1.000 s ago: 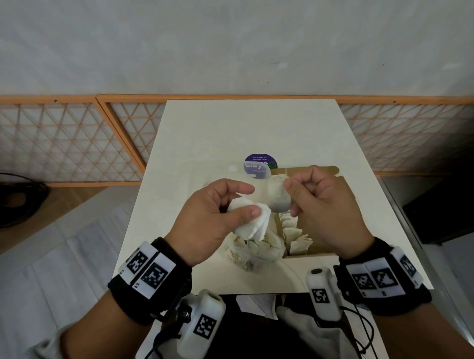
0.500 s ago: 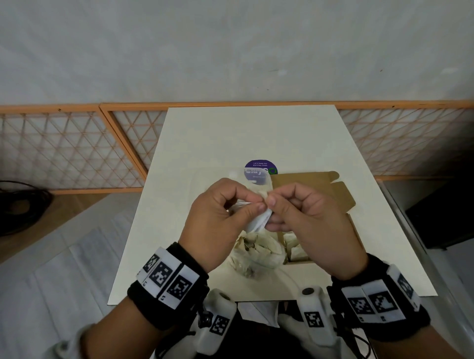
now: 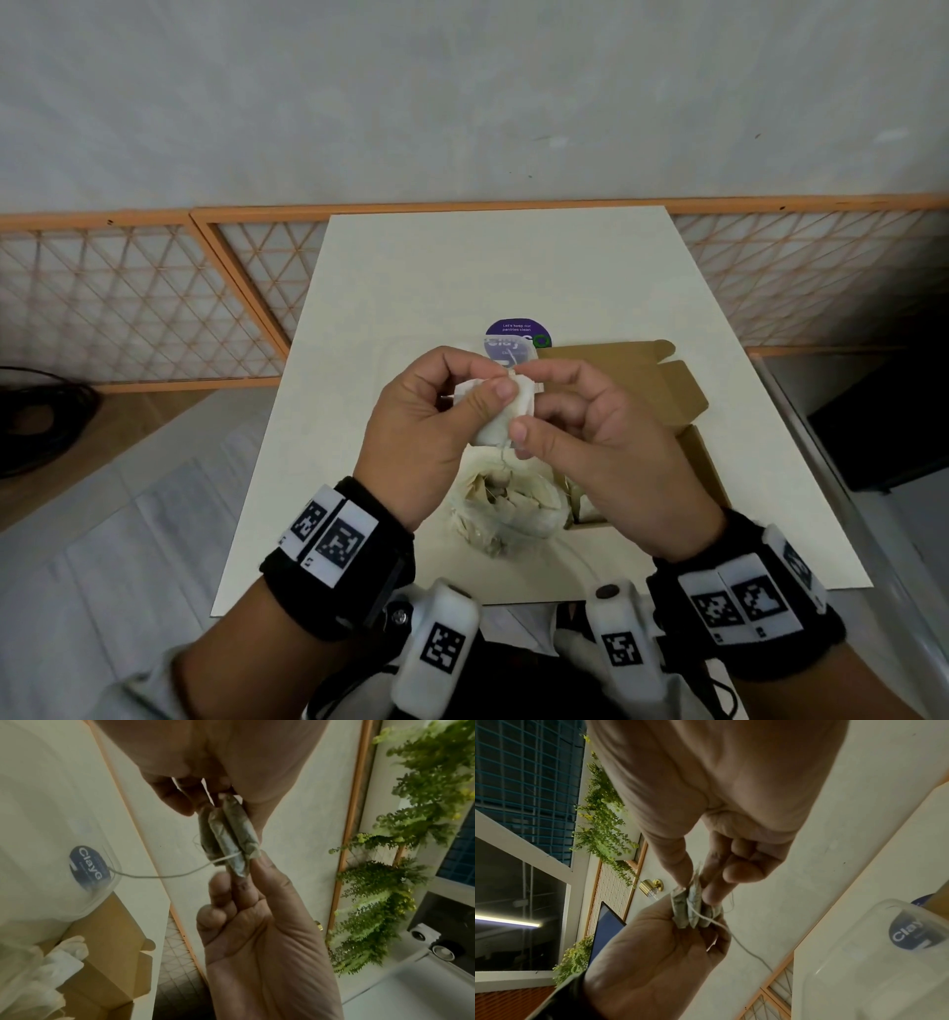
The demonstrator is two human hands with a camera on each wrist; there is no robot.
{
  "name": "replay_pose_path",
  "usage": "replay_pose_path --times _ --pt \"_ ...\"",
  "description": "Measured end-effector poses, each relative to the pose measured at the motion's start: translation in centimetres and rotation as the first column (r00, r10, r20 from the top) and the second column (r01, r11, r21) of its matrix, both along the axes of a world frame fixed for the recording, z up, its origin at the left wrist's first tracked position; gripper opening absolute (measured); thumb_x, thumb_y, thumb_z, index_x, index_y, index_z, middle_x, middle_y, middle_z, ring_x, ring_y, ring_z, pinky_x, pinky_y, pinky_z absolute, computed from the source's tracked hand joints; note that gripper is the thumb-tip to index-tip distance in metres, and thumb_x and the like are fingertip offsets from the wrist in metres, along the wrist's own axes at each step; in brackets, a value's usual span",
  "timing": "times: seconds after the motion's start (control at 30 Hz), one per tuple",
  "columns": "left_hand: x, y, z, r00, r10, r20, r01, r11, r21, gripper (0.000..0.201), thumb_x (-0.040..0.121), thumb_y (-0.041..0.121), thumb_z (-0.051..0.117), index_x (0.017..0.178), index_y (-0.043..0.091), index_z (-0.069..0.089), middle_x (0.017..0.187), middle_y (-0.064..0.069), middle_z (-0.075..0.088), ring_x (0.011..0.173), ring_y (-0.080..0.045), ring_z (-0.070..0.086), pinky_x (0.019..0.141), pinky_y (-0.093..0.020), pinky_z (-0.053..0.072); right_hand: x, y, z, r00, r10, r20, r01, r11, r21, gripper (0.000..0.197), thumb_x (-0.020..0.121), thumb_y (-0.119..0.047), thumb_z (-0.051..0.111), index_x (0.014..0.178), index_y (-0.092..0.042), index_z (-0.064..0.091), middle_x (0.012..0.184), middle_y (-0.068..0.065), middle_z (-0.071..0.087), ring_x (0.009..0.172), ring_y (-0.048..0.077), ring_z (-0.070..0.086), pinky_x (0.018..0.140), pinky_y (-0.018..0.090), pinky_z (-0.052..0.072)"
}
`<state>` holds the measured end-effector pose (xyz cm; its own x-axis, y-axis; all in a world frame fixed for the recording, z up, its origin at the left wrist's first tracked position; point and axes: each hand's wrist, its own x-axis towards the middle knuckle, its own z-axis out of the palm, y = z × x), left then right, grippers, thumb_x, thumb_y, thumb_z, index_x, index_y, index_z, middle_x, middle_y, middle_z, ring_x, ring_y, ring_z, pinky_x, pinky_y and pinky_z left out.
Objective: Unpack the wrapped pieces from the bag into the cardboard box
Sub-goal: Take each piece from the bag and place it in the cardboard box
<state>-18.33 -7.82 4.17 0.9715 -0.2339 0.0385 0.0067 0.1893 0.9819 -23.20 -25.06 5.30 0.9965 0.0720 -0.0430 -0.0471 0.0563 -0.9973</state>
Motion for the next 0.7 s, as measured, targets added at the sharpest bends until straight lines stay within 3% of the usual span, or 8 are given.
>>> replay_pose_path --times 0.13,0.23,0.3,0.37,0.43,0.53,0.6,0.7 --pt "0.2 -0.2 -0.1 1.0 -0.019 0.009 0.019 1.0 -0.018 0.012 0.086 0.01 0.074 0.096 0.004 0.068 0.092 -0.003 0.071 0.084 -0.012 0.067 0.073 -0.025 0.055 0.2 -0.2 -0.5 1.0 -0.006 0.006 0.006 1.0 -0.015 0.049 0.096 -0.004 0.072 0.138 -0.022 0.054 0.095 0.017 0.076 0.085 0.028 0.063 0.086 0.051 0.053" --pt "0.2 -0.4 -0.2 0.999 -0.03 0.029 0.03 1.0 0.003 0.01 0.087 0.004 0.074 0.096 0.006 0.069 0.087 0.006 0.07 0.08 -0.008 0.066 0.071 -0.022 0.055 0.3 -0.2 -0.9 1.0 -0.003 0.009 0.003 1.0 -0.006 0.055 0.097 -0.003 0.071 0.143 -0.024 0.049 0.092 0.026 0.067 0.079 0.028 0.056 0.076 0.041 0.05" --pt "0.2 -0.7 -0.2 0.998 -0.024 0.059 0.024 1.0 0.01 0.011 0.089 -0.003 0.072 0.098 0.002 0.068 0.082 0.011 0.069 0.076 -0.005 0.066 0.068 -0.019 0.053 0.3 -0.2 -1.0 1.0 -0.028 -0.014 0.028 0.999 0.027 0.056 0.094 -0.012 0.074 0.144 -0.023 0.049 0.084 0.016 0.065 0.074 0.021 0.058 0.07 0.032 0.053" --pt "0.2 -1.0 -0.1 0.996 -0.01 0.091 0.008 1.0 0.02 0.014 0.089 -0.006 0.071 0.101 0.0 0.068 0.08 0.012 0.066 0.074 -0.004 0.063 0.067 -0.019 0.053 0.3 -0.2 -1.1 0.997 -0.058 -0.048 0.062 0.996 0.068 0.055 0.093 -0.025 0.076 0.142 -0.019 0.053 0.082 0.008 0.062 0.072 0.016 0.061 0.067 0.029 0.055" --pt "0.3 -1.3 -0.1 0.994 0.003 0.109 -0.005 1.0 0.024 0.018 0.089 -0.005 0.072 0.104 0.004 0.069 0.082 0.009 0.061 0.074 -0.004 0.059 0.068 -0.02 0.053 0.4 -0.4 -1.1 0.999 -0.023 -0.041 0.024 1.0 0.018 0.046 0.093 -0.031 0.076 0.136 -0.017 0.062 0.088 0.016 0.064 0.072 0.012 0.061 0.067 0.028 0.055" --pt "0.5 -1.9 -0.1 0.994 -0.001 0.111 -0.001 1.0 0.013 0.025 0.087 -0.004 0.075 0.106 0.011 0.07 0.086 0.002 0.057 0.075 -0.007 0.056 0.073 -0.024 0.053 0.2 -0.6 -0.9 0.999 0.041 -0.01 -0.041 0.995 -0.088 0.027 0.093 -0.026 0.071 0.116 -0.013 0.076 0.101 0.03 0.068 0.068 0.007 0.058 0.063 0.021 0.054" --pt "0.4 -2.2 -0.1 0.995 -0.001 0.099 0.002 1.0 -0.005 0.025 0.086 -0.004 0.076 0.103 0.013 0.07 0.084 0.003 0.058 0.074 -0.008 0.057 0.071 -0.024 0.053 0.3 -0.7 -1.0 1.0 0.024 -0.019 -0.026 0.995 -0.1 0.018 0.095 -0.022 0.072 0.107 -0.012 0.079 0.099 0.032 0.067 0.064 0.008 0.057 0.06 0.02 0.053" --pt "0.4 -2.7 -0.3 0.996 0.003 0.092 0.0 1.0 -0.023 0.021 0.085 -0.002 0.078 0.097 0.014 0.071 0.081 0.005 0.062 0.075 -0.012 0.059 0.071 -0.025 0.054 0.6 -1.0 -1.5 1.0 0.015 -0.005 -0.015 0.992 -0.124 0.026 0.089 -0.034 0.074 0.099 -0.011 0.079 0.088 0.038 0.06 0.063 0.017 0.049 0.058 0.027 0.046"
